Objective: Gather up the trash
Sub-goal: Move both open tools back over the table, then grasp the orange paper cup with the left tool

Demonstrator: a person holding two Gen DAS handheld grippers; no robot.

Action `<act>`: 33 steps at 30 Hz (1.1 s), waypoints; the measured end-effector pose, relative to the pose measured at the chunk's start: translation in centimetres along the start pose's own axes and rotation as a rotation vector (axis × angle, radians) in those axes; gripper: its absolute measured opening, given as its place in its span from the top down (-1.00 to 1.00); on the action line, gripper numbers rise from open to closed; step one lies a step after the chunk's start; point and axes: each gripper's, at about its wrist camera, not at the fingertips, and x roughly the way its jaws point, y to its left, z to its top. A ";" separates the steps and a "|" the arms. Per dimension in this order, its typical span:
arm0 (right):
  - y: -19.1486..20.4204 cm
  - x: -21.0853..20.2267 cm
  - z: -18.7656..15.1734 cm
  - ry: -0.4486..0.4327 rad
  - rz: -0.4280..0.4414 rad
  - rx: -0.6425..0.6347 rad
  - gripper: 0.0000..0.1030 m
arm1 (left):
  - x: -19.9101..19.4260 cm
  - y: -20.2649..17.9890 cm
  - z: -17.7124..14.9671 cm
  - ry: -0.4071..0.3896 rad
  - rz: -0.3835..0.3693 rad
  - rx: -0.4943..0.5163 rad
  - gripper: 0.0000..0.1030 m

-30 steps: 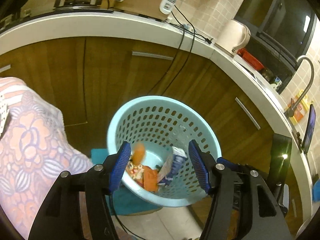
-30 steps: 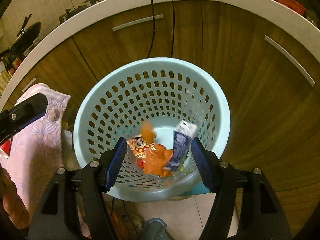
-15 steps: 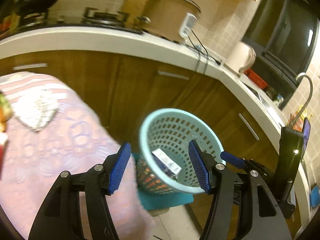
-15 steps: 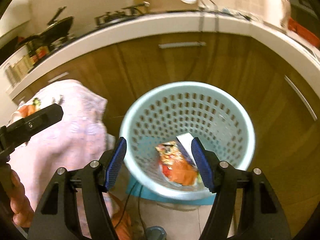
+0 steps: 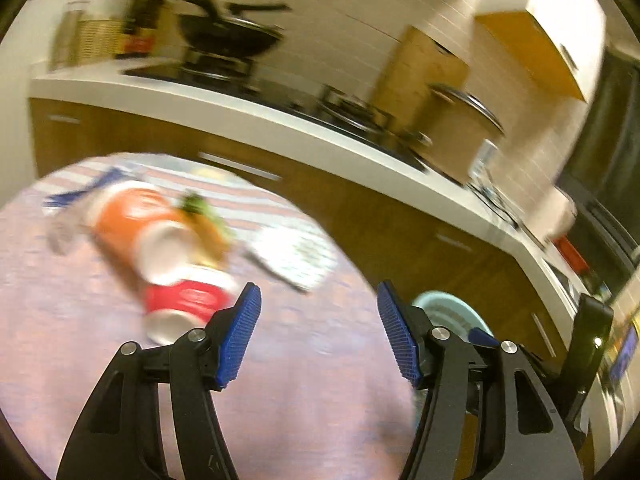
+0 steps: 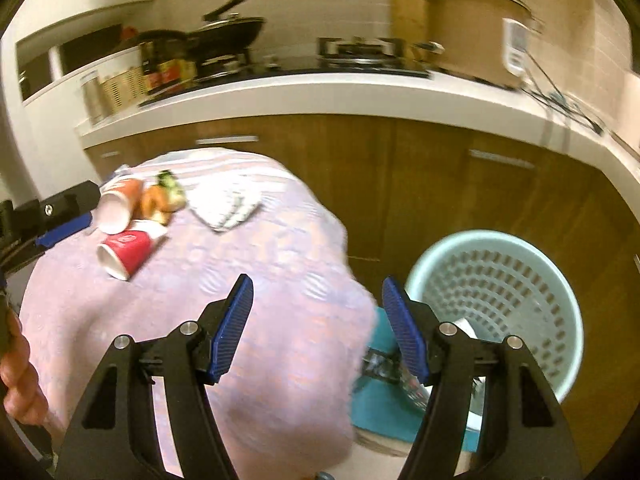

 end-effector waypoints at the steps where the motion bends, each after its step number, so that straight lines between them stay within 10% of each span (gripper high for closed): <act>1: 0.6 0.2 0.1 -0.002 0.009 -0.007 -0.23 | -0.3 0.7 0.3 -0.010 0.017 -0.012 -0.24; 20: 8.3 7.4 1.4 0.021 0.120 -0.077 -0.23 | 6.9 9.4 3.8 0.070 0.224 -0.215 -0.46; 33: 10.4 6.5 1.5 0.031 0.186 -0.122 -0.23 | 6.4 10.5 3.3 0.069 0.180 -0.241 -0.23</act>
